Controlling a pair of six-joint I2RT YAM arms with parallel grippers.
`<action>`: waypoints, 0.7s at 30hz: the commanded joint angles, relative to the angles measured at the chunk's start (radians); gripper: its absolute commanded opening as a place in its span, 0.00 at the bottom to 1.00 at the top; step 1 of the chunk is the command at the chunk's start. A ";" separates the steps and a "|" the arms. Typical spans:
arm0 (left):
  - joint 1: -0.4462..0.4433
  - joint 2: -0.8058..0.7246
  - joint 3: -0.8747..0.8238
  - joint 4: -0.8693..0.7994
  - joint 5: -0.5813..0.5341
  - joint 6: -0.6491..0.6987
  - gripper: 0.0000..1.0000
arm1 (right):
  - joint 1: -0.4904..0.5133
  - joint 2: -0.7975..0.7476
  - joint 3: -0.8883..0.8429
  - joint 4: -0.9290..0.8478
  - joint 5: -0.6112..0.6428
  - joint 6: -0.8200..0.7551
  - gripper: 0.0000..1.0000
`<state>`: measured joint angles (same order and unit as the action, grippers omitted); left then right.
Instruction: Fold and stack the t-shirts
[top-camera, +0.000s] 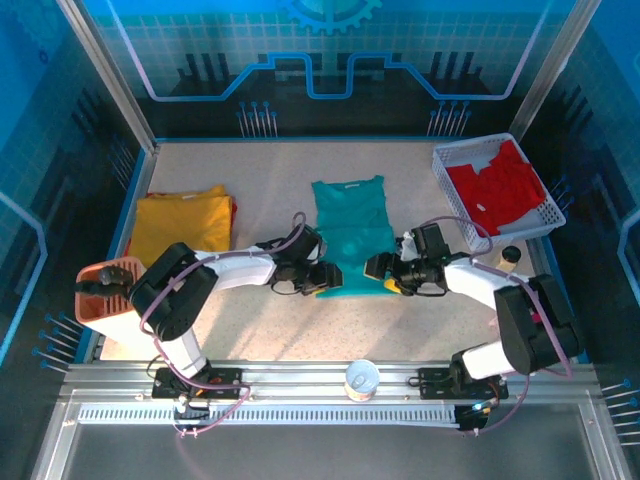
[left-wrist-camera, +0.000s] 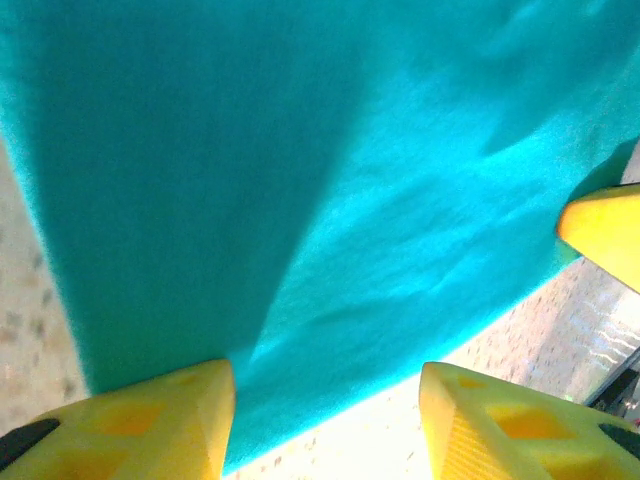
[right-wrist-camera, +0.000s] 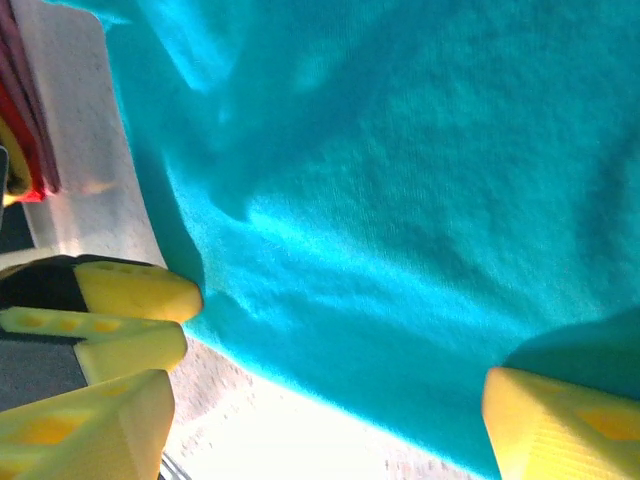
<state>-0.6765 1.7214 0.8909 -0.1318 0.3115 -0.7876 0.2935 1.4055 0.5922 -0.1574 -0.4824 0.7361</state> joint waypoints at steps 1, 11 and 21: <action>-0.014 -0.073 0.006 -0.136 -0.001 -0.014 0.54 | 0.013 -0.096 0.013 -0.202 0.081 -0.047 0.82; -0.001 -0.239 0.037 -0.358 -0.058 0.107 0.72 | -0.017 -0.288 0.094 -0.486 0.297 -0.128 0.91; 0.036 -0.165 -0.121 -0.111 0.040 0.083 0.69 | -0.047 -0.157 0.078 -0.424 0.276 -0.170 0.74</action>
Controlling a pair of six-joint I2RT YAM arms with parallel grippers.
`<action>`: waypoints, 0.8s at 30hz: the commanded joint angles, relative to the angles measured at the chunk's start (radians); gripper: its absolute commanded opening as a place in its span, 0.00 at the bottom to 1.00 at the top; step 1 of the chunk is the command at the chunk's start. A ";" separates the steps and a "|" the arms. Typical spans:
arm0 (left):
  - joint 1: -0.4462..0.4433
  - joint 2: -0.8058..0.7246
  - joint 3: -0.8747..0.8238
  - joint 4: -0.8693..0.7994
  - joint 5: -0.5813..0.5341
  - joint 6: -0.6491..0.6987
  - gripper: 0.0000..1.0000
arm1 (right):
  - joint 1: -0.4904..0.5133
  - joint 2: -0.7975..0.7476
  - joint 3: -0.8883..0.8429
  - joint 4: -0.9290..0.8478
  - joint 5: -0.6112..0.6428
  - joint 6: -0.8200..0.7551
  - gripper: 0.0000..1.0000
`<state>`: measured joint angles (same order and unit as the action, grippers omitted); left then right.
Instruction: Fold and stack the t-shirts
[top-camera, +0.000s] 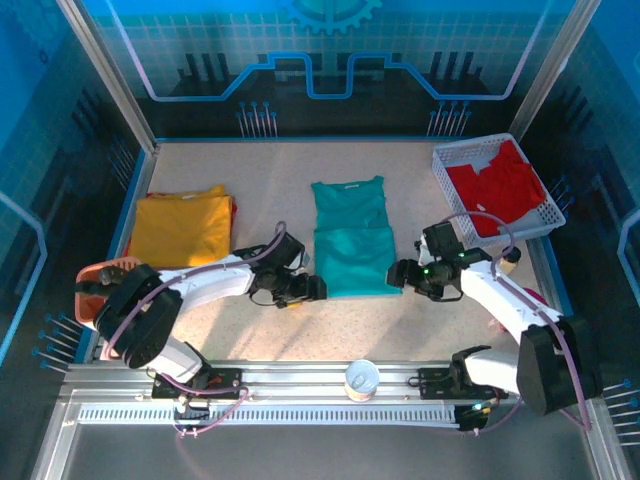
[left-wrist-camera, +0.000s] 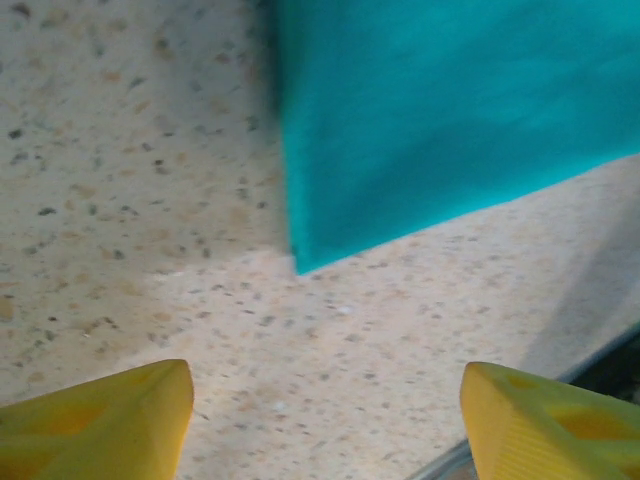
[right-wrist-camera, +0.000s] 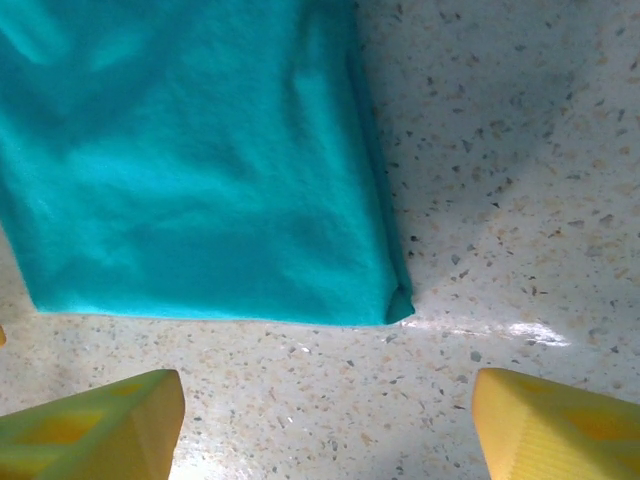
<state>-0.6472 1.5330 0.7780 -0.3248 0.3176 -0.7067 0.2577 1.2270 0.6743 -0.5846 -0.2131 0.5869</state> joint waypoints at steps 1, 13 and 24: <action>0.008 0.032 -0.011 0.103 0.038 -0.005 0.65 | -0.011 0.032 -0.010 0.015 0.002 -0.020 0.72; 0.008 0.140 0.006 0.224 0.059 -0.080 0.46 | 0.001 0.124 -0.024 0.115 -0.048 0.004 0.58; 0.014 0.171 0.048 0.198 0.037 -0.081 0.39 | 0.029 0.175 -0.017 0.136 -0.017 0.011 0.55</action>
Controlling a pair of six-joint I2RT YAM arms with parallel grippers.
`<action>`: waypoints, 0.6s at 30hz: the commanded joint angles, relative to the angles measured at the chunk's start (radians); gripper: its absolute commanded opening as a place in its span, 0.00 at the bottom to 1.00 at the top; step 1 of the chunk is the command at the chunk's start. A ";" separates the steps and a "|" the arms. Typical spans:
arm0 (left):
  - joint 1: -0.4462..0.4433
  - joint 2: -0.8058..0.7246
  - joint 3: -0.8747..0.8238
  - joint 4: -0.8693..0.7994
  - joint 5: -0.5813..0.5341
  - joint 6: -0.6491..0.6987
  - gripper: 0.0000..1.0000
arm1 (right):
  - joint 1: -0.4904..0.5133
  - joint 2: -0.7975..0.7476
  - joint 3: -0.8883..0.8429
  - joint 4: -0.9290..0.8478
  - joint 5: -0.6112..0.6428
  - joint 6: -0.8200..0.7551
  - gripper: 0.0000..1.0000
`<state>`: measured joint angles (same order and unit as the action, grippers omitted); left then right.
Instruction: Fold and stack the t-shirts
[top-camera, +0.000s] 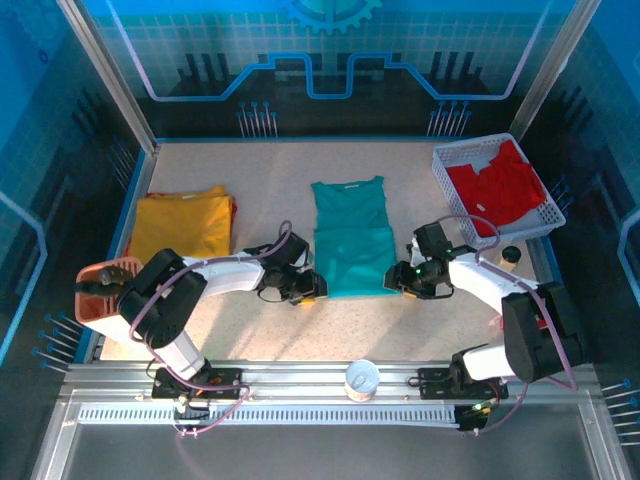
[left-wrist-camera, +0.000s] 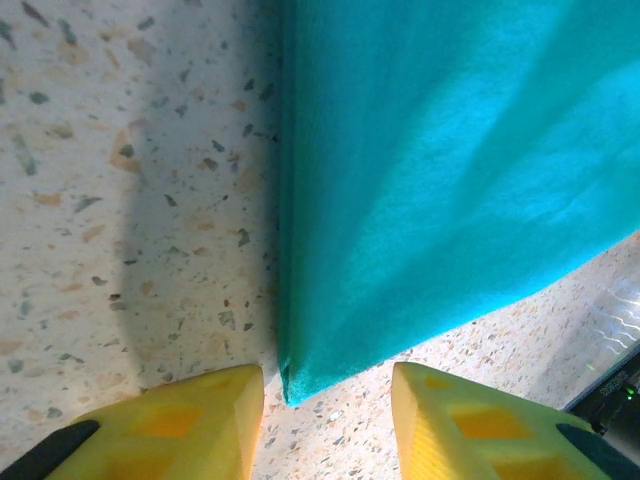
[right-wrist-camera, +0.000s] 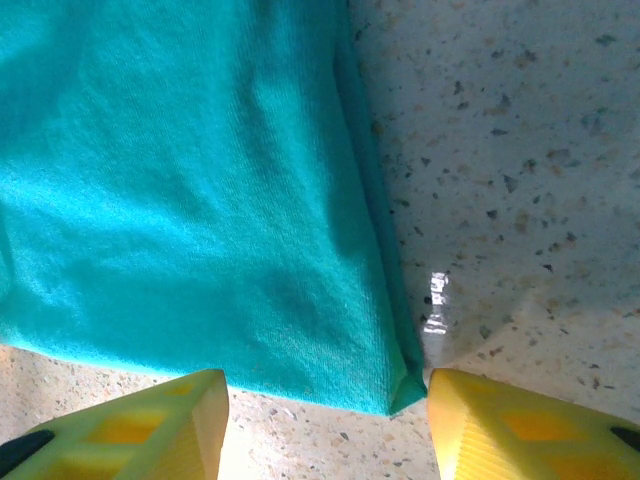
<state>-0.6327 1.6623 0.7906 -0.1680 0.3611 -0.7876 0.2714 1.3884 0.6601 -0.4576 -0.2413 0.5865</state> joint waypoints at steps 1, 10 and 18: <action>0.000 0.046 0.043 0.040 -0.005 0.001 0.38 | 0.019 0.018 0.000 0.010 0.016 0.013 0.56; 0.002 0.085 0.093 0.020 -0.006 0.010 0.33 | 0.035 0.033 0.013 -0.004 0.043 0.016 0.54; 0.003 0.097 0.093 0.003 -0.016 0.015 0.27 | 0.043 0.041 0.009 0.010 0.038 0.028 0.54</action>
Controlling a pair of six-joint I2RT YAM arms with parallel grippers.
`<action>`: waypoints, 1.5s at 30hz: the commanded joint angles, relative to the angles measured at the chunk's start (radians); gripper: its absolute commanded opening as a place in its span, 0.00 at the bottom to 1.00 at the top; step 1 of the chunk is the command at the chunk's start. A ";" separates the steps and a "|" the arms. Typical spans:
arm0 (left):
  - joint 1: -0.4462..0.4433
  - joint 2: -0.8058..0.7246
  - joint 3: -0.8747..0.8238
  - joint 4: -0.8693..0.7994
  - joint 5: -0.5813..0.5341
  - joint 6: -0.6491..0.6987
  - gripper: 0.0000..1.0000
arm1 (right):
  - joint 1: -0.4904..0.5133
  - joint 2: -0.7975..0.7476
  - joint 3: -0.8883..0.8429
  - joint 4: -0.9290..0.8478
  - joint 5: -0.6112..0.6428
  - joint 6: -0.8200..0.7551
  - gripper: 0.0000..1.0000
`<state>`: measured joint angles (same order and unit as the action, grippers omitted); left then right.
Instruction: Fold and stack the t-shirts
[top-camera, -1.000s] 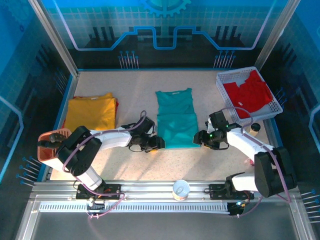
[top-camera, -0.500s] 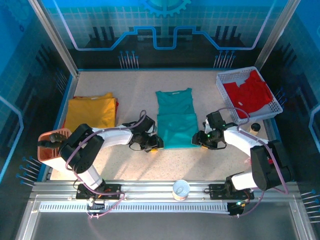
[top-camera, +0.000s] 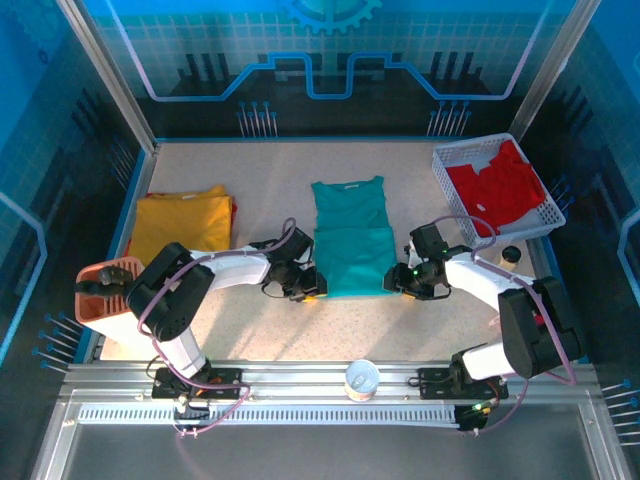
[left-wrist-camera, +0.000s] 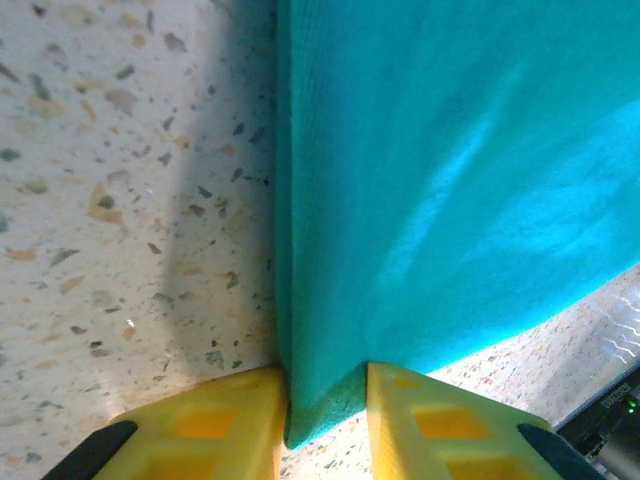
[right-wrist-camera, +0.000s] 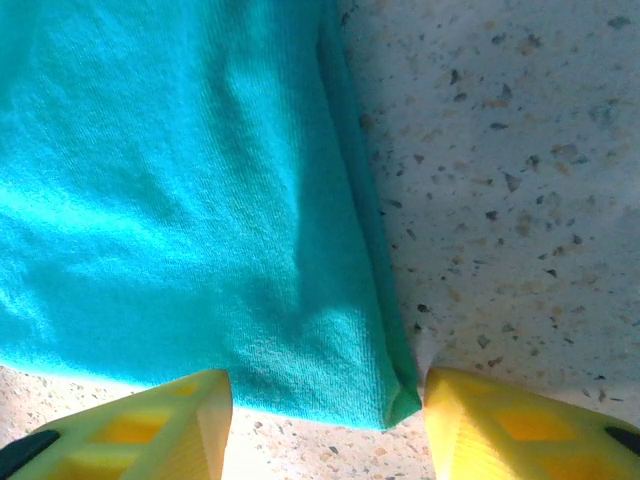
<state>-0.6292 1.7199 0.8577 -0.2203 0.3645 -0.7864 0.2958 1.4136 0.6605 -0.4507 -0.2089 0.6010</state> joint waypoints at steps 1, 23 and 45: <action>-0.001 0.041 0.027 0.053 -0.021 0.015 0.27 | 0.023 0.020 0.012 0.006 0.005 0.016 0.54; -0.001 0.066 0.029 0.057 -0.022 0.022 0.17 | 0.087 0.098 0.075 0.026 0.033 0.037 0.29; 0.007 0.048 0.027 0.033 -0.027 0.053 0.10 | 0.086 0.045 0.053 0.004 0.063 0.049 0.03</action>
<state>-0.6224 1.7355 0.8711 -0.2386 0.3645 -0.7677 0.3729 1.4937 0.7269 -0.4408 -0.1608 0.6403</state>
